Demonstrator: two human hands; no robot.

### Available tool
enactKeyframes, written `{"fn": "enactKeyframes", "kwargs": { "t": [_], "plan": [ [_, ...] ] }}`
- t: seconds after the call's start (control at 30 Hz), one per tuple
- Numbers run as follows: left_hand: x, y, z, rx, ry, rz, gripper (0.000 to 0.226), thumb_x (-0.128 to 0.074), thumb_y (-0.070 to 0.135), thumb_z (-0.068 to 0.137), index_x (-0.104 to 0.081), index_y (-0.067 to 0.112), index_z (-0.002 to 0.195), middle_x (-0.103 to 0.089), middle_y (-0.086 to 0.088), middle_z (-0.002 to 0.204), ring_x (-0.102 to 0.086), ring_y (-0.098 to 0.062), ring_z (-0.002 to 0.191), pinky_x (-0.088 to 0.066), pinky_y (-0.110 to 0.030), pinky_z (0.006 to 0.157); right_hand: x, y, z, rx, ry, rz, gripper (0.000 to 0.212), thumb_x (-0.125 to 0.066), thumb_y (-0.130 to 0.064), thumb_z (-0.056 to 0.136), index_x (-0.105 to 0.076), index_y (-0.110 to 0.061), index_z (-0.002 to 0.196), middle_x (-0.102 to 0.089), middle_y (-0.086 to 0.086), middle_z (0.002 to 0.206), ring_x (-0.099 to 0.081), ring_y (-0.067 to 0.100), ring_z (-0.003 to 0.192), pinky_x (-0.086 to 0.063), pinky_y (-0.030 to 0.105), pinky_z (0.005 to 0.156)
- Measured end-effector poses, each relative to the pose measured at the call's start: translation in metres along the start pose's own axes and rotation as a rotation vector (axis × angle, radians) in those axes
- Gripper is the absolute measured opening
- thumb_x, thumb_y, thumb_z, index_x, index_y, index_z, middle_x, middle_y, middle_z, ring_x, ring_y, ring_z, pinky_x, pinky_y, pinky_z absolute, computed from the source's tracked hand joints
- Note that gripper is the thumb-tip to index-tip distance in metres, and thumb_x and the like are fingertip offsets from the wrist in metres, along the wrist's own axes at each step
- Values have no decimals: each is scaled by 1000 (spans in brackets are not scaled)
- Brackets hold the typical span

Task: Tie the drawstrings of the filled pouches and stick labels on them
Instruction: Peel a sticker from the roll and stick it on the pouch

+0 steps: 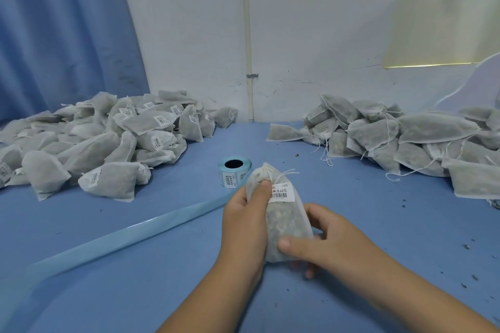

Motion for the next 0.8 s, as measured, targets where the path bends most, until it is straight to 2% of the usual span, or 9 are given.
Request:
{"fn": "enactKeyframes", "kwargs": {
  "t": [0.17,0.3,0.33,0.43,0.53,0.7,0.8],
  "plan": [
    [13,3,12,12,54,-62,23,-60,32,94,-70,14,83,-71,-10,75,-67,-25,67,-52,-34,61,-20,-4,13,-11,19,102,27,-76,-22,73,-68,-17,99,-72,15,83,-66,28,65,-53,33,57],
    [29,9,31,15,129,-217,40,-50,42,98,-68,7,100,-73,-13,89,-69,-28,82,-53,-43,77,-27,-18,37,-65,36,153,18,-71,-19,82,-68,-7,94,-71,15,78,-62,22,61,-49,31,55],
    [37,10,37,-4,180,-237,40,-47,42,99,-67,7,100,-72,-11,86,-70,-25,78,-53,-41,75,-29,-23,44,-77,51,169,18,-70,-20,83,-68,-6,94,-71,14,76,-61,20,60,-49,30,54],
    [58,16,53,-60,332,-277,33,-44,36,101,-62,10,94,-60,-7,73,-58,-16,52,-45,-29,52,-37,-37,66,-111,54,261,18,-68,-19,85,-66,-3,94,-69,10,74,-61,17,57,-49,25,50],
    [75,22,65,-115,435,-304,25,-47,25,99,-61,9,85,-52,-2,60,-47,-13,41,-36,-23,40,-47,-44,83,-183,38,413,16,-67,-17,85,-67,-2,89,-65,11,69,-59,19,51,-49,25,46],
    [99,30,77,-211,581,-233,23,-44,11,92,-59,12,75,-48,2,54,-39,-10,40,-30,-21,38,-77,-36,99,-270,13,541,24,-68,-15,82,-66,4,97,-62,13,66,-56,19,46,-47,25,42],
    [102,28,82,-234,604,-187,26,-43,8,92,-59,11,72,-46,2,54,-38,-9,40,-31,-23,41,-89,-36,111,-251,15,588,18,-68,-13,83,-66,3,91,-61,12,62,-56,18,45,-48,24,42]
  ]
}}
Point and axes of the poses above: each hand's wrist, its own z-axis towards the middle knuckle, its own x-axis out of the back of the hand, y = z × x, the point moved 1 cm from there along z, towards the middle knuckle
